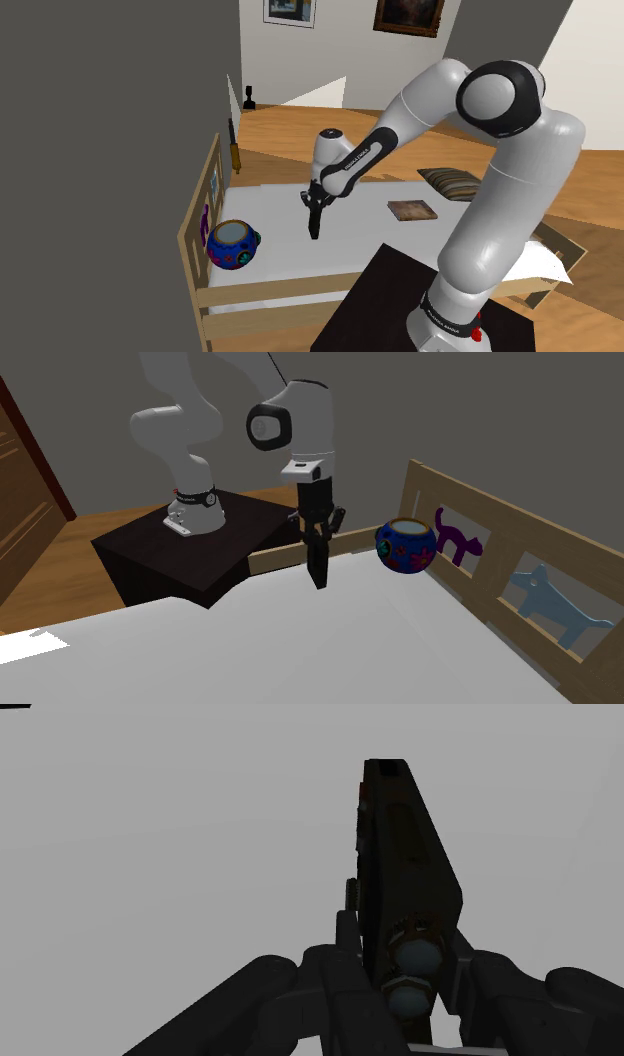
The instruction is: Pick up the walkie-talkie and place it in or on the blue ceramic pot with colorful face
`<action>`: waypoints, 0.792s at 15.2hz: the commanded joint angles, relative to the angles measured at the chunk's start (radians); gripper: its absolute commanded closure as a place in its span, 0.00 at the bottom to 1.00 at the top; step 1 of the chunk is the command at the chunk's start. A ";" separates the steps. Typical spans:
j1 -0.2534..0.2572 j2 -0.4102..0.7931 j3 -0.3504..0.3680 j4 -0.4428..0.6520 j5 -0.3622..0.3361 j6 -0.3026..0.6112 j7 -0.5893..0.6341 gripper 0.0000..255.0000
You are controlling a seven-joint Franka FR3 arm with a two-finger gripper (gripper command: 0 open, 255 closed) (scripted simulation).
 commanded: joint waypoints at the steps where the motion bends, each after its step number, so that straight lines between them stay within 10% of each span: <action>1: 0.000 -0.029 0.003 0.005 0.025 -0.032 -0.023 1.00; 12: 0.010 -0.149 0.006 0.043 0.104 -0.185 -0.094 1.00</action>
